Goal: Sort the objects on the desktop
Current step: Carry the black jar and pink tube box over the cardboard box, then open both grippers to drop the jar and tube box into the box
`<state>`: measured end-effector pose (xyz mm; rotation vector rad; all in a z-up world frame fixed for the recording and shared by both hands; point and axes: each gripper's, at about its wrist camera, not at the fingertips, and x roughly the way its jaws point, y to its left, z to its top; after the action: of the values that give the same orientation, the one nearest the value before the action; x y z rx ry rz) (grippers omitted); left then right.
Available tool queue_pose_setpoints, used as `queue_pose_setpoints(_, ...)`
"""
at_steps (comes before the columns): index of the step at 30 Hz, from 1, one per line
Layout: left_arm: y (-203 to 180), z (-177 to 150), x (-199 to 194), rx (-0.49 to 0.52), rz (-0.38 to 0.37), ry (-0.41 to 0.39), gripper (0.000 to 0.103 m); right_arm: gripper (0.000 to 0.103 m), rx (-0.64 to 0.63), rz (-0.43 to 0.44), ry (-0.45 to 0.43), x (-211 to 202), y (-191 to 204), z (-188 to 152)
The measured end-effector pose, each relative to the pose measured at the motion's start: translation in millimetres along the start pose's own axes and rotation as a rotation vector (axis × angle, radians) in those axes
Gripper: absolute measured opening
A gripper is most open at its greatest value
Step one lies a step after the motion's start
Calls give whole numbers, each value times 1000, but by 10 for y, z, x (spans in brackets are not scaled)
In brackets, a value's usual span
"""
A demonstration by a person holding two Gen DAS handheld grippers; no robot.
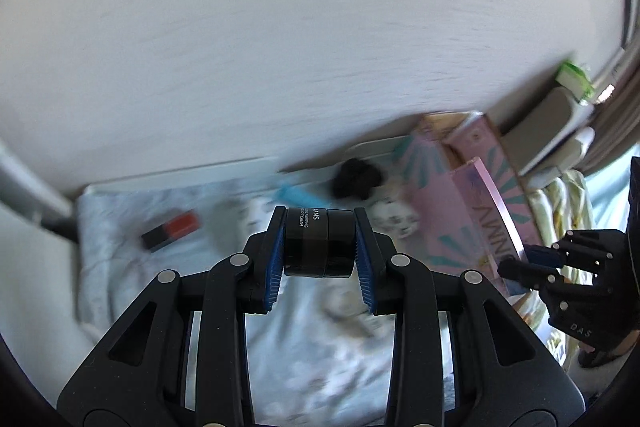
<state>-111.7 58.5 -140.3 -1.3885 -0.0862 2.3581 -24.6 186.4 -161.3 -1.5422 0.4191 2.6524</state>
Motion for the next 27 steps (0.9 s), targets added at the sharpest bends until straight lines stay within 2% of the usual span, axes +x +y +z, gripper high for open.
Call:
queue_pose_setpoints(7, -1010, 280, 349, 118, -109, 26, 29, 12, 122, -85, -39, -345, -672, -192)
queue_pose_setpoints(13, -1815, 383, 812, 201, -156, 78, 29, 12, 190, -139, -29, -431, -1112, -495)
queue_pose_setpoints(19, -2328, 345, 1267, 244, -121, 130, 29, 12, 239, -132, 7, -334, -1405, -783)
queue_pose_setpoints(27, -2520, 268, 1644, 252, -53, 180, 29, 12, 245, -99, 47, -154, -1618, -953)
